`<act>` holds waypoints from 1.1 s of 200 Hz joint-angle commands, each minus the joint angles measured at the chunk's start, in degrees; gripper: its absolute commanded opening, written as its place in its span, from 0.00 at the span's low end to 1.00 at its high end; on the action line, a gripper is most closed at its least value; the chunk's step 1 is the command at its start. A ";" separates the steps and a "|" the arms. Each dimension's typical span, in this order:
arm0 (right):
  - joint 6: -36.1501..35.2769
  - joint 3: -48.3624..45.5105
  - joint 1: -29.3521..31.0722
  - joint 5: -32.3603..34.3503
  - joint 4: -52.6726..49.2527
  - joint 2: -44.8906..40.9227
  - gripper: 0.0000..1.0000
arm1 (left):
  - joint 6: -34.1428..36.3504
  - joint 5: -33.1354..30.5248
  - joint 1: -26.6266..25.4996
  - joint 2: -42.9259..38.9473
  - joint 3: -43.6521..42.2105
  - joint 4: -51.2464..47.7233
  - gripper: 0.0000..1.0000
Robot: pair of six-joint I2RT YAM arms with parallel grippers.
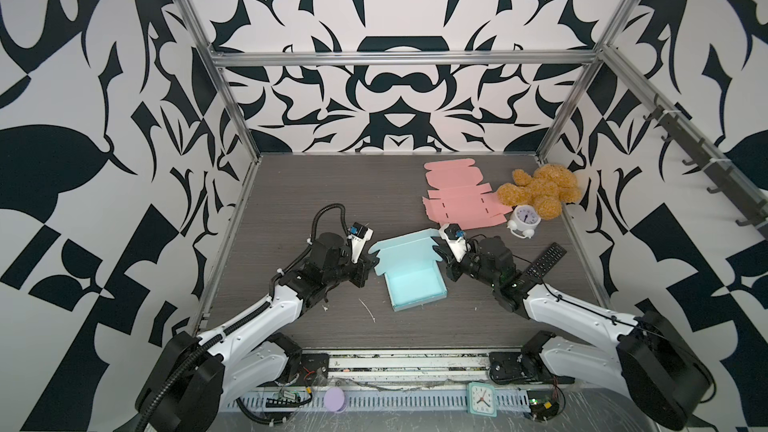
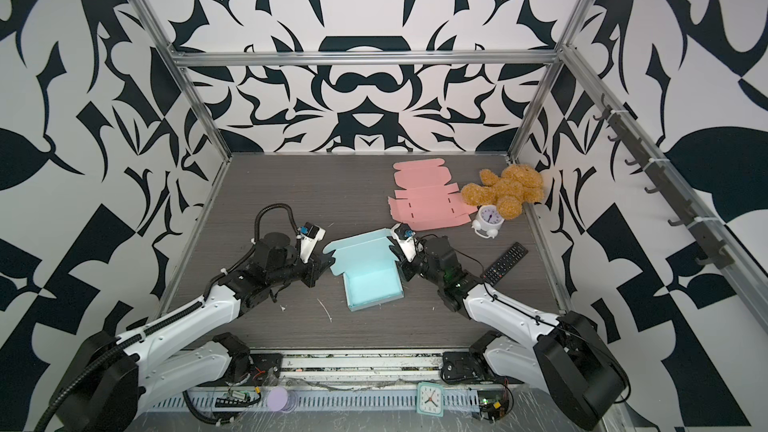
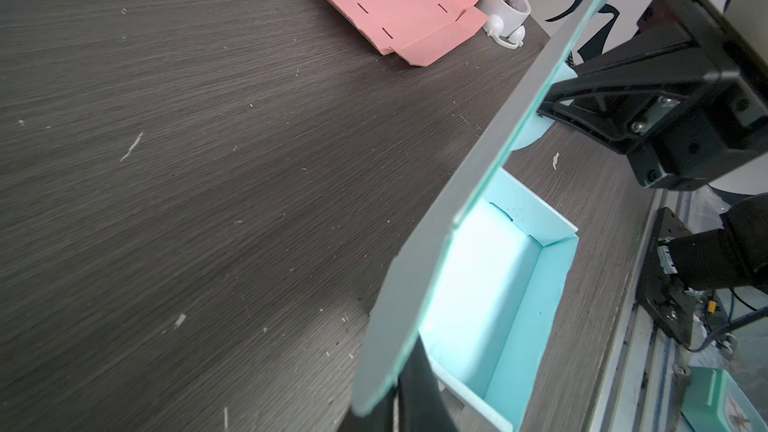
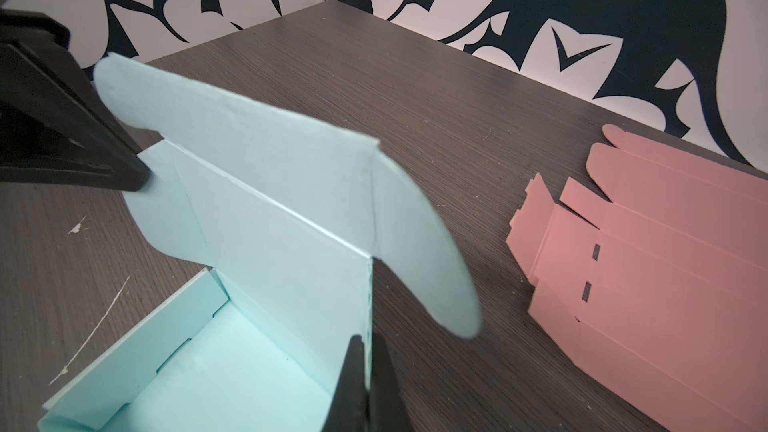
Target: Fold the paper box
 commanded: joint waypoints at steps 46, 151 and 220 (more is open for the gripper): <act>-1.78 3.16 2.87 2.03 -2.53 -0.18 0.11 | 1.59 -2.21 0.08 -2.21 1.38 -3.18 0.05; -3.28 5.16 3.93 4.03 -5.62 -0.68 0.17 | 2.46 -3.24 -0.58 -2.92 1.84 -3.85 0.05; -3.61 5.42 4.45 5.91 -6.31 -1.06 0.10 | 2.85 -4.25 -1.25 -3.19 1.97 -4.49 0.05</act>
